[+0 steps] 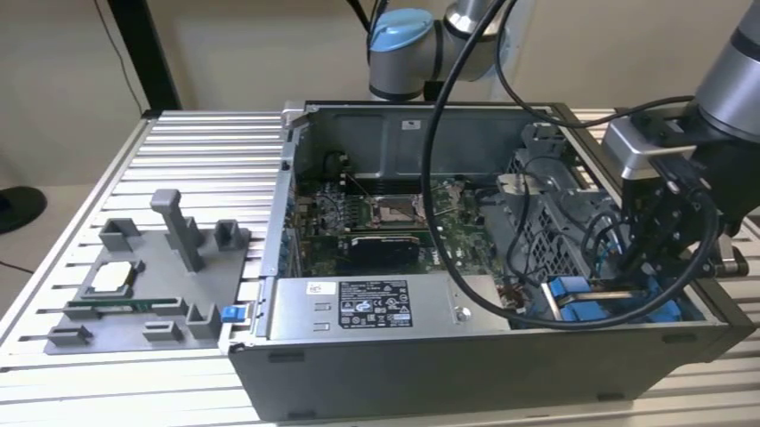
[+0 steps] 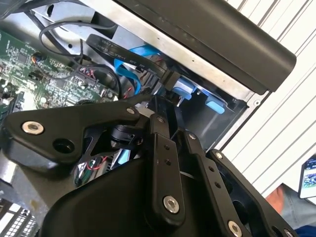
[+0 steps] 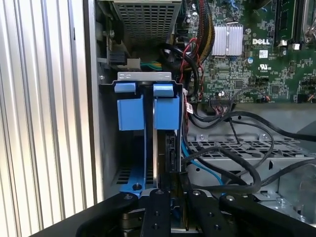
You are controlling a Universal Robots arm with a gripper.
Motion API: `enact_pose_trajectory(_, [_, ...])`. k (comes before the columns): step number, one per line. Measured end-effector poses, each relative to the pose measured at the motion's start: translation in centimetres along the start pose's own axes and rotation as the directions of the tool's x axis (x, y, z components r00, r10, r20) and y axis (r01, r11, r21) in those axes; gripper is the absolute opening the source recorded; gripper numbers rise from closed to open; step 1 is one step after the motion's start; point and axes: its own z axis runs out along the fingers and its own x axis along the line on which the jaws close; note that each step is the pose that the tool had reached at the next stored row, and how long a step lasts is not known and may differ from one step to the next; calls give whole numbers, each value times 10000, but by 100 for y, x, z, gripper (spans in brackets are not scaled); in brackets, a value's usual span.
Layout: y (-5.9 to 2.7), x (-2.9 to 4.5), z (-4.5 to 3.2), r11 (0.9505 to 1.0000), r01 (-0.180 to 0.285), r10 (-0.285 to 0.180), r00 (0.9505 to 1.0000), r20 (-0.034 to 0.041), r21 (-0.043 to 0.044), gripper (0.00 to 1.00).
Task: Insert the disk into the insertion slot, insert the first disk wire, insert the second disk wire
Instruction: 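Insert the first disk wire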
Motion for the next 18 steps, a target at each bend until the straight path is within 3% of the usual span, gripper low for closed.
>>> enact_pose_trajectory(18, [3, -11, 46, 10000, 3, -3, 10000, -3, 76, 0])
